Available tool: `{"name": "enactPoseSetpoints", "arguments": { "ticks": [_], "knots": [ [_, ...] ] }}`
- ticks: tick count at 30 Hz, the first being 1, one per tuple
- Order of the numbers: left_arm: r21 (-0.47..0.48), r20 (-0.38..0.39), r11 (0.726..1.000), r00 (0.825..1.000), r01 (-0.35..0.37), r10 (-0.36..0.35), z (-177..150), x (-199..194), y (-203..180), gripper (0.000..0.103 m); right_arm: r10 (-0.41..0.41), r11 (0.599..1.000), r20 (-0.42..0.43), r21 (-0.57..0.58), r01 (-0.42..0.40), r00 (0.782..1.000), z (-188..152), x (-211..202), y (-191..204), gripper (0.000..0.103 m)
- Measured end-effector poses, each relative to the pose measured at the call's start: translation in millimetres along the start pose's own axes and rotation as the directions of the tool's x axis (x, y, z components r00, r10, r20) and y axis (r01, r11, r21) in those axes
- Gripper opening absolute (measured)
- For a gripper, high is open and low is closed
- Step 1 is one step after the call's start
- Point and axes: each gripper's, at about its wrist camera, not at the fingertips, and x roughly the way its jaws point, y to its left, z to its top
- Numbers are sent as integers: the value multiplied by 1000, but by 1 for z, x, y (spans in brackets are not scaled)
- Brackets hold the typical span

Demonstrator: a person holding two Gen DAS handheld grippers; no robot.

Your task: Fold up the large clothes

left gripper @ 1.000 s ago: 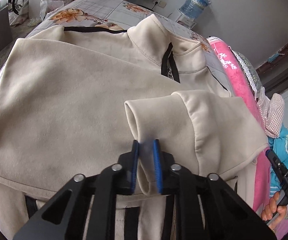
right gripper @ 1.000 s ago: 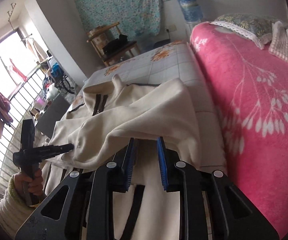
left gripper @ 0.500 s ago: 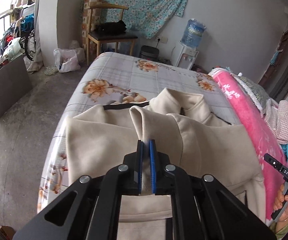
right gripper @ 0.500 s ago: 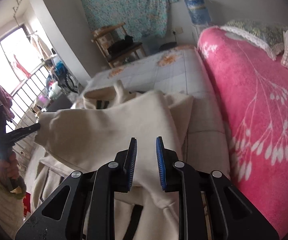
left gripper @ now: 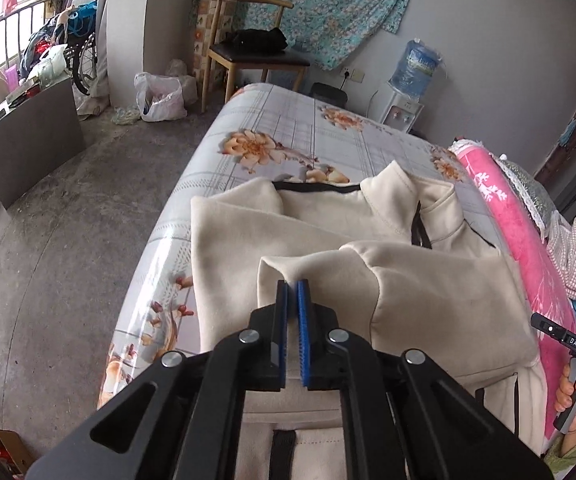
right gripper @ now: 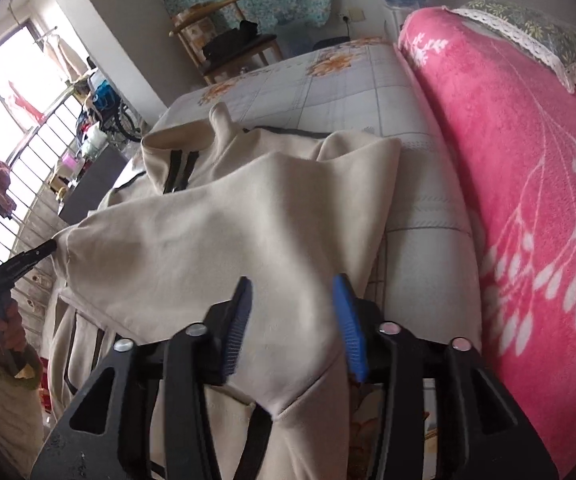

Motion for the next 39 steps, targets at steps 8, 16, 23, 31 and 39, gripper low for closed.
{"name": "enactPoseSetpoints", "arguments": {
  "ticks": [8,16,23,31,39],
  "knots": [
    [19,-80,999,996,-35,36,2,36,17,5,-12,994,5,112,11,1000,9,9,-24,50],
    [-155,-129,982,983,112,-132,-8,30,49,16,-24,996,0,81,24,1000,1,3,-19,50],
    [-111,-170,989,978,101,-119,-17,33,34,27,-21,997,-2,74,21,1000,-4,-4,-17,50],
    [-47,-176,999,984,25,-33,-25,47,21,30,-15,999,1,30,15,1000,-4,-20,-4,51],
    [-84,-156,995,985,60,-73,-25,46,26,31,-290,811,-17,-535,237,957,-77,-4,79,63]
  ]
}}
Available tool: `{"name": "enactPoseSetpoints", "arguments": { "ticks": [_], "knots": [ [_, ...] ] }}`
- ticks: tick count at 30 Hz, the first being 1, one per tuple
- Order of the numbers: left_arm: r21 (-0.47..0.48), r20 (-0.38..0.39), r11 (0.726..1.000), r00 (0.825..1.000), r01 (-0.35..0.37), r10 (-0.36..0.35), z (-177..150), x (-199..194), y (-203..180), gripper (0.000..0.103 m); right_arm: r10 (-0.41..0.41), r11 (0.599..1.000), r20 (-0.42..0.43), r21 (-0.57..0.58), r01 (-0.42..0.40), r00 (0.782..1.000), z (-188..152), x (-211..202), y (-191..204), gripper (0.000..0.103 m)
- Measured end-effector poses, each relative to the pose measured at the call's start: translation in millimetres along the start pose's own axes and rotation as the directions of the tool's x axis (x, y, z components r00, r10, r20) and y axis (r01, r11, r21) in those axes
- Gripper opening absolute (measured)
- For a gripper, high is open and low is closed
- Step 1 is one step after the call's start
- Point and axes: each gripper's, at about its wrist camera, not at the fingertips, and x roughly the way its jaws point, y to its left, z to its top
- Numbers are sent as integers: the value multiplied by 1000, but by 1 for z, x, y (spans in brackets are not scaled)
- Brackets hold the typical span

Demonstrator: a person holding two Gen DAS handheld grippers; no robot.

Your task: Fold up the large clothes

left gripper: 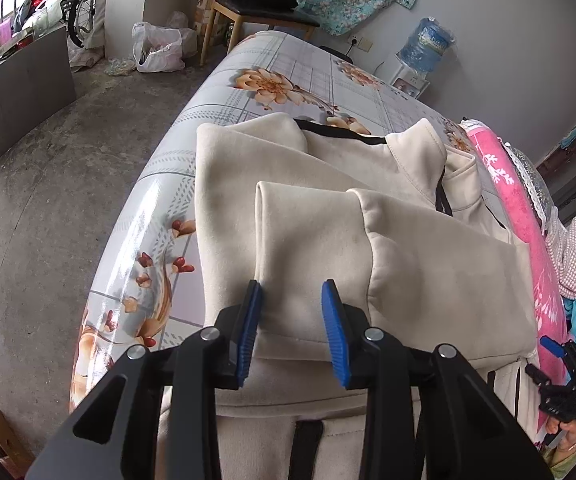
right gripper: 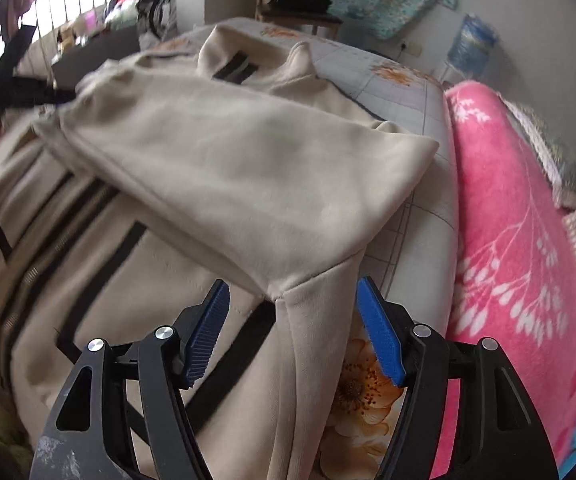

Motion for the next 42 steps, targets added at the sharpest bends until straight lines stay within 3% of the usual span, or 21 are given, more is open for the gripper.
{"name": "enactPoseSetpoints", "arguments": {
  "ticks": [4,6,9,17,19,22,25,29,34,36,38,40,41,42],
  "knots": [
    [-23,19,999,999,49,-49,-1,-8,3,31,-117,993,-17,-34,116,993,-2,9,1,57],
    [-25,32,996,996,82,-82,-1,-14,4,31,-129,991,-1,39,129,992,-3,5,-14,45],
    [-6,45,995,994,96,-96,-3,-21,3,31,-56,980,33,191,48,998,-10,-4,-42,43],
    [22,30,995,995,100,-100,-5,-18,-4,34,-3,916,30,400,-9,1000,-28,3,-73,41],
    [10,24,994,994,106,-106,-4,-16,-4,40,9,916,30,402,-20,1000,-28,4,-74,43],
    [-9,9,993,993,119,-119,-2,-10,-4,47,18,936,18,350,-23,1000,-27,-3,-70,57],
    [-50,-7,992,993,119,-119,3,-3,0,51,90,938,74,328,-110,993,-30,-22,-75,70],
    [-101,-13,988,993,114,-116,8,9,4,51,228,860,203,417,-295,952,-22,-36,-108,76],
    [-155,21,982,994,107,-105,10,15,6,45,257,749,222,570,-339,941,13,9,-154,76],
    [-164,29,982,996,93,-90,10,16,5,39,254,706,207,628,-327,945,27,36,-168,67],
    [-148,33,986,997,74,-70,11,18,1,26,252,677,181,669,-307,951,37,61,-180,56],
    [-113,47,992,998,48,-43,13,17,-5,13,243,674,155,683,-282,958,46,79,-186,41],
    [-89,58,995,998,38,-33,13,16,-8,6,222,682,158,680,-269,962,49,82,-187,22],
    [-59,77,998,997,34,-29,14,14,-13,6,225,682,160,679,-272,961,51,85,-189,2]
  ]
}}
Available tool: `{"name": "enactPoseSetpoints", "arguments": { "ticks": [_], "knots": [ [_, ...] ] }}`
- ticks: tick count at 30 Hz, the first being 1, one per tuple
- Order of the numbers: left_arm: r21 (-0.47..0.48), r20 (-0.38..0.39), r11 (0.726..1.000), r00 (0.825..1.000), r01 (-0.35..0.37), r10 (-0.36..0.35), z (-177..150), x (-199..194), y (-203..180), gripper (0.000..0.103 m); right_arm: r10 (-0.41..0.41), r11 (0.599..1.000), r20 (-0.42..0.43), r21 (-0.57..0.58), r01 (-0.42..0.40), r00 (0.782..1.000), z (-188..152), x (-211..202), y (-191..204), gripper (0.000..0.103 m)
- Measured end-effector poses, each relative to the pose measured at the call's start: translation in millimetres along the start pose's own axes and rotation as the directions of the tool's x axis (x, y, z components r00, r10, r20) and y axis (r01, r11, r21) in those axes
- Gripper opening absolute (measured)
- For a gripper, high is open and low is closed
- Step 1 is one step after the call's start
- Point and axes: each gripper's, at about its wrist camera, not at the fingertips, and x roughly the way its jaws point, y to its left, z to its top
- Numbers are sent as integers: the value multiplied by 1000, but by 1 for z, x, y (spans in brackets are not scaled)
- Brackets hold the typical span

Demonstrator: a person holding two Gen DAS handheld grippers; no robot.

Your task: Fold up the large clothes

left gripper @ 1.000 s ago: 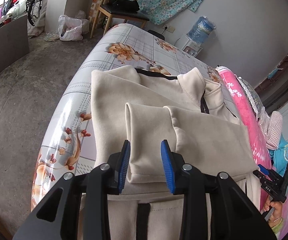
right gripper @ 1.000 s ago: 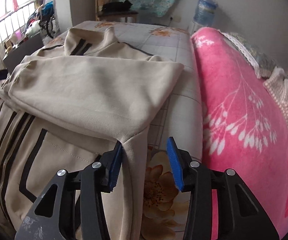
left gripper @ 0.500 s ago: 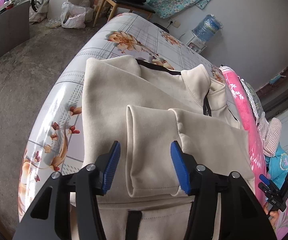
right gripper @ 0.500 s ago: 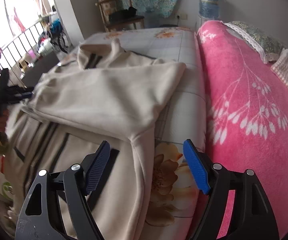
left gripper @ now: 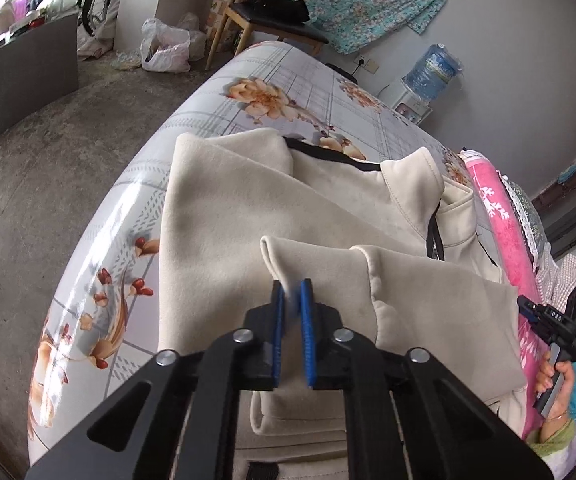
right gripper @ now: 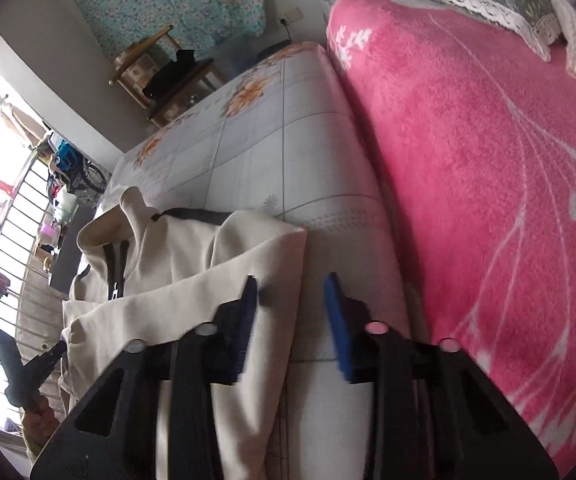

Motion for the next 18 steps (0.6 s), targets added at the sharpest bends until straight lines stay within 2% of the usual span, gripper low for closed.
{"name": "enactPoseSetpoints", "arguments": {
  "ticks": [3,5,11,13,15,17,18],
  "knots": [
    [75,92,997,995,19,-26,4,-16,-14,5,59,997,75,43,-62,995,-2,-12,-5,1],
    [87,123,995,991,44,-54,9,-22,-18,5,71,996,122,46,-77,990,-6,-19,-9,1],
    [87,60,994,997,-59,54,12,9,-10,5,56,991,149,116,-74,987,-13,-12,-25,0],
    [59,64,998,998,-19,15,10,8,-3,5,66,985,171,147,-92,983,-17,-13,-28,0],
    [77,94,997,996,2,-9,10,-2,-5,5,74,985,200,139,-103,977,-20,-20,-25,0],
    [102,91,994,995,-37,28,11,-4,-9,5,56,990,199,117,-81,978,-20,-22,-22,0],
    [108,65,991,996,-75,69,11,1,-8,5,46,991,184,119,-68,982,-19,-20,-24,0]
  ]
}}
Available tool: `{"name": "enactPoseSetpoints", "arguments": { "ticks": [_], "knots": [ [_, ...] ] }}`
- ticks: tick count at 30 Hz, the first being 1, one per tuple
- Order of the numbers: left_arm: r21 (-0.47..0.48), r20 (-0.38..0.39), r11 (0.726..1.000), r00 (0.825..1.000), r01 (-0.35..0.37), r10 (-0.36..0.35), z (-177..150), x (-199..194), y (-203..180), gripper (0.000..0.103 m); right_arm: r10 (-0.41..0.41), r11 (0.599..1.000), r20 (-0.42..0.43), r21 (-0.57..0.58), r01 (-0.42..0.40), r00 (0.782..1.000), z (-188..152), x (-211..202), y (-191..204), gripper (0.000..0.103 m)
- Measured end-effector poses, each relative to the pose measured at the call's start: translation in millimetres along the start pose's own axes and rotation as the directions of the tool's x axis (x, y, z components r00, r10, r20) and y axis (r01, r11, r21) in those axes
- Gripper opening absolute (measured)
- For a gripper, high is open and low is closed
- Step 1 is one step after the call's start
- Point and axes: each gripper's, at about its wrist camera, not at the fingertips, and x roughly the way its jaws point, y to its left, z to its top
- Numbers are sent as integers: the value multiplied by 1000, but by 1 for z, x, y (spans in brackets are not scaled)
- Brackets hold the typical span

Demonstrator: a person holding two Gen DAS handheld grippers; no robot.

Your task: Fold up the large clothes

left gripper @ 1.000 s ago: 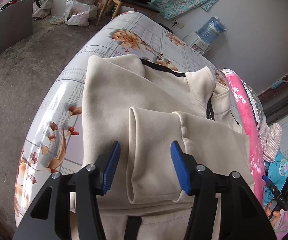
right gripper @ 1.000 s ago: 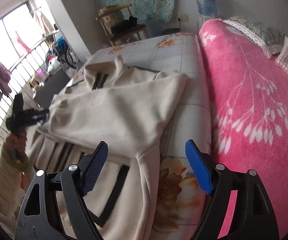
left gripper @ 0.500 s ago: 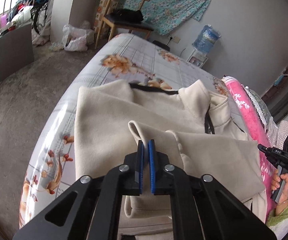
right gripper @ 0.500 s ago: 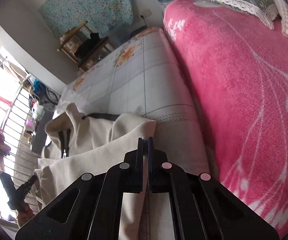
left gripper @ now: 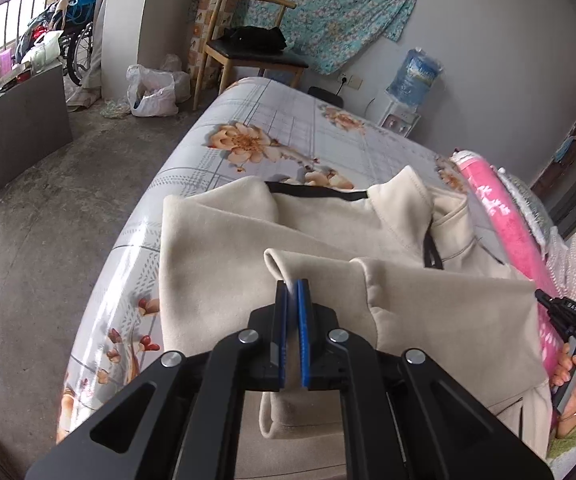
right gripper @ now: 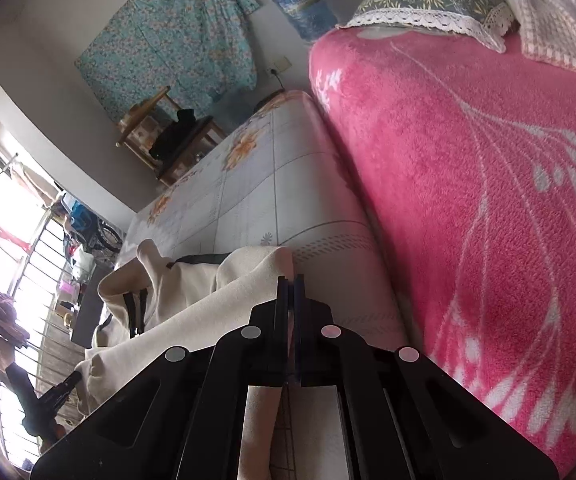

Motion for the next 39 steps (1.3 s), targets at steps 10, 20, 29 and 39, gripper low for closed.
{"name": "enactPoseSetpoints", "arguments": {
  "ticks": [10,20,29,39],
  "knots": [
    [45,87,998,995,-47,43,-5,-33,-3,12,-114,966,61,-226,125,992,-12,-46,42,31],
    [241,-123,970,991,-25,56,-46,3,-49,43,-216,784,-199,-619,48,956,-115,-4,89,41],
    [210,-54,977,998,-27,39,-76,-81,-23,58,-255,770,-114,-624,131,960,-145,-77,111,46],
    [287,-85,941,973,-182,214,-179,-100,-10,65,-302,745,-144,-652,139,942,-240,-80,111,53]
  ]
}}
